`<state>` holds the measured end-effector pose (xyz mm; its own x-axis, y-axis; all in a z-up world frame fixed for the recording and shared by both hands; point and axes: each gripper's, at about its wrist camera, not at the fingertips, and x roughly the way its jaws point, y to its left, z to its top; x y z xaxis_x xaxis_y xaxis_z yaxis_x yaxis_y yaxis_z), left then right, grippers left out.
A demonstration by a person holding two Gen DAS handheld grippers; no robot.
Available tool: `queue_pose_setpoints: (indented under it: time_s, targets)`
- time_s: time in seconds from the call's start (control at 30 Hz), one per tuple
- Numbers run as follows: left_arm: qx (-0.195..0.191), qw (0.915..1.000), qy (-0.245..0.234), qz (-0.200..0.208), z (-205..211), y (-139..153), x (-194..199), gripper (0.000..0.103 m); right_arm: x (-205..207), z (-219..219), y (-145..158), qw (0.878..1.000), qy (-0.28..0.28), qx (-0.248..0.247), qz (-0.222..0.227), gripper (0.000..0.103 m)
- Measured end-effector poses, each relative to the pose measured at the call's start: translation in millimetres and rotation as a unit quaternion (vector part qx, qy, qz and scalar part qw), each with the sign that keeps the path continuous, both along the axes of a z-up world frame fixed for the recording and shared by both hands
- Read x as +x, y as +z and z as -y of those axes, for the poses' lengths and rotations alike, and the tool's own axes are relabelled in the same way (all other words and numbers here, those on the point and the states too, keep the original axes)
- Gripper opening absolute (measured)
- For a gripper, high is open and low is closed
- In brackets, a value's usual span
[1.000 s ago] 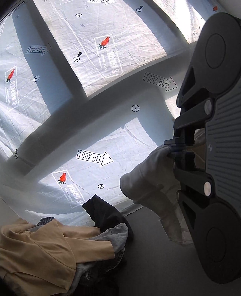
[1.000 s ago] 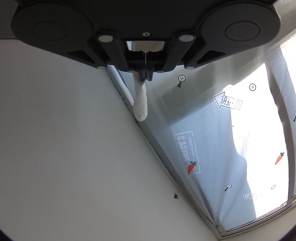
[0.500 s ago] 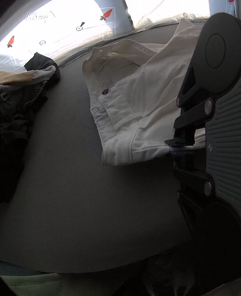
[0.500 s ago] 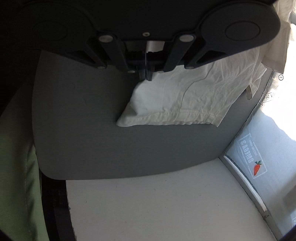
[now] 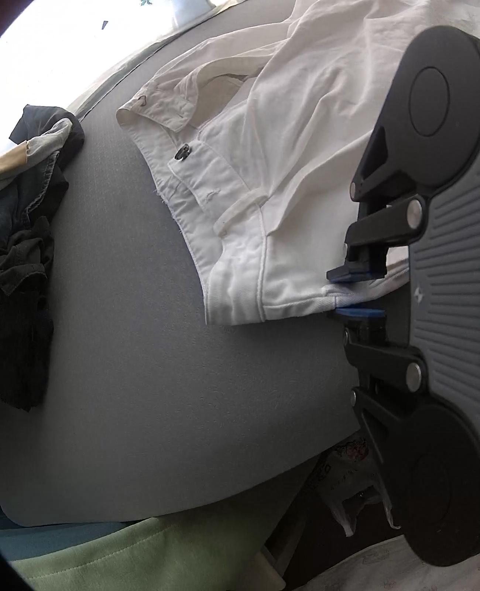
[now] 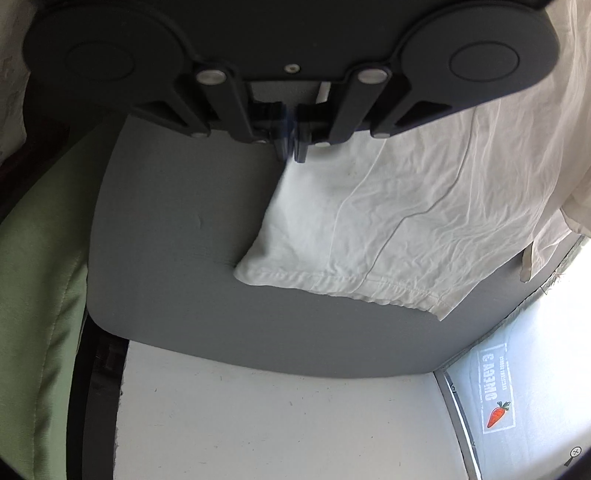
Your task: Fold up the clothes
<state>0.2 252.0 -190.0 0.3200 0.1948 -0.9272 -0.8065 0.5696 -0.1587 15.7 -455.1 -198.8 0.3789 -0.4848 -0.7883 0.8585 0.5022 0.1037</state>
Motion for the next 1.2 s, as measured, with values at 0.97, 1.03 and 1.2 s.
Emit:
queue_pose_setpoints:
  time_s: [0.97,1.03,1.2]
  targets:
    - [0.037,0.991,-0.036,0.123,44,64,75,0.048,141,-38,46,0.983,0.172,-0.007,0.064,0.044]
    - [0.045,0.9902,-0.051,0.122,45,64,92,0.053,158,-46,51,0.98,0.182,0.008,0.082,0.044]
    - [0.042,0.9895,-0.061,0.124,34,56,142,0.058,200,-64,54,0.966,0.2,0.084,0.142,0.046]
